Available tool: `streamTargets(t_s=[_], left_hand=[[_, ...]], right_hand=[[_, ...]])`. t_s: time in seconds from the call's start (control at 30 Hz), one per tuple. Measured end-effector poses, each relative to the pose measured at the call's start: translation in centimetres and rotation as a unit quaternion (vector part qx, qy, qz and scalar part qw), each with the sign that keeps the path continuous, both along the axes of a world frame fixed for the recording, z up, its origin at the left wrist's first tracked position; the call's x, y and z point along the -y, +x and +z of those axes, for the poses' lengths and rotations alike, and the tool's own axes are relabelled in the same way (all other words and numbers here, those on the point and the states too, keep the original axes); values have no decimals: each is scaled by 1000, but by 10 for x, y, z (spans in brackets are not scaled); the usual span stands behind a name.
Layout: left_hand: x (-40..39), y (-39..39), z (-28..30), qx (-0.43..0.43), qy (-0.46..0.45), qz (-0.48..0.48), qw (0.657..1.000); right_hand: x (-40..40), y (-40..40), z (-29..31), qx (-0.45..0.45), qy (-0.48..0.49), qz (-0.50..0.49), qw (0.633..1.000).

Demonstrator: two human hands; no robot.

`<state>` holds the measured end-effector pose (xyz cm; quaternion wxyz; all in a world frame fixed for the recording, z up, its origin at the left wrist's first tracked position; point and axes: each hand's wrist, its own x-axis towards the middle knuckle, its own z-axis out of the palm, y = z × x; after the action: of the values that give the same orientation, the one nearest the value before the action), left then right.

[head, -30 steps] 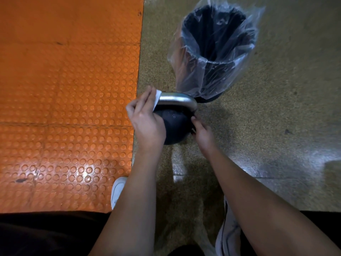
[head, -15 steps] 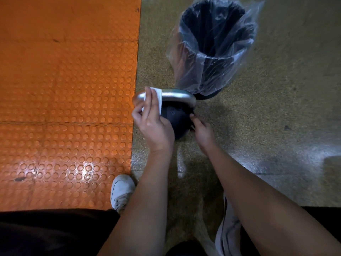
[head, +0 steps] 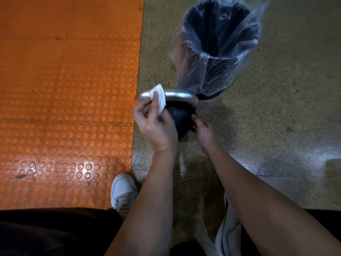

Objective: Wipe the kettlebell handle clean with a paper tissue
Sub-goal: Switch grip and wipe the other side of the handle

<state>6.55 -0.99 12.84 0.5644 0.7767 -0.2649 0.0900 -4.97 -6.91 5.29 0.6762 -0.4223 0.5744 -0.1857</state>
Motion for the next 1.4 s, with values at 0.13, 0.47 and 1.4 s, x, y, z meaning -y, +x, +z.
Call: streamTargets(t_s=[0.13, 0.47, 1.4], left_hand=[[1, 7, 6, -28, -13, 27, 999], [-3, 12, 11, -39, 15, -6, 999], [-8, 22, 7, -73, 75, 4, 995]], right_hand=[[1, 0, -1, 1, -5, -10, 1000], [1, -1, -2, -7, -8, 2, 1000], [1, -2, -11, -31, -8, 16, 999]])
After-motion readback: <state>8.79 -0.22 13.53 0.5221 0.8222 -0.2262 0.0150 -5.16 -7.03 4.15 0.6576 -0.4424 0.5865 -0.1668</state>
